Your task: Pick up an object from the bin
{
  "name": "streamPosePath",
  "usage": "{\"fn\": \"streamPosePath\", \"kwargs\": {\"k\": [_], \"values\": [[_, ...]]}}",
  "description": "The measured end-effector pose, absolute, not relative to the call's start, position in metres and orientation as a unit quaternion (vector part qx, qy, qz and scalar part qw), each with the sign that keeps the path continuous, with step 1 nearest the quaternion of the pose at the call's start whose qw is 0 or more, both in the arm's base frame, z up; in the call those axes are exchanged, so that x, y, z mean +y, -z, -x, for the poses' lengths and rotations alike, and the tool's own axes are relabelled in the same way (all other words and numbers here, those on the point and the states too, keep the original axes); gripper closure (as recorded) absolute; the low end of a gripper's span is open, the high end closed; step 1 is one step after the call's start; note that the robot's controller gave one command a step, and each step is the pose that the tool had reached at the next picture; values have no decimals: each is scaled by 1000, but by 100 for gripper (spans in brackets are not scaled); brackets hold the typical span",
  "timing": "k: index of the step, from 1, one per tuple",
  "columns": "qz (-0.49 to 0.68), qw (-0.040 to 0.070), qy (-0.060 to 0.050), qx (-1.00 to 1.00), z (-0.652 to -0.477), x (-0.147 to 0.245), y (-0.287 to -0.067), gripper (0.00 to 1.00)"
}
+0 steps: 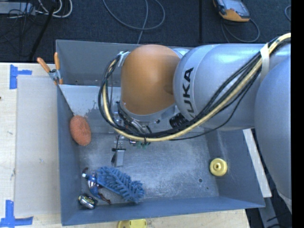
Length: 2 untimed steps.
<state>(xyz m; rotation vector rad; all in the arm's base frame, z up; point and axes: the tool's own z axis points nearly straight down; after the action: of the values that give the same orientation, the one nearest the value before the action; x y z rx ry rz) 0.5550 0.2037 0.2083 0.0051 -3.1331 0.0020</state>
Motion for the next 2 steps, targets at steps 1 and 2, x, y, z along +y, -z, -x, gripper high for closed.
{"fn": "streamPosePath", "kwargs": {"k": [1,2], "values": [[0,1,0,-1000,-557,203,-213,0],[-20,-1,0,-1000,-507,190,-182,0]]}}
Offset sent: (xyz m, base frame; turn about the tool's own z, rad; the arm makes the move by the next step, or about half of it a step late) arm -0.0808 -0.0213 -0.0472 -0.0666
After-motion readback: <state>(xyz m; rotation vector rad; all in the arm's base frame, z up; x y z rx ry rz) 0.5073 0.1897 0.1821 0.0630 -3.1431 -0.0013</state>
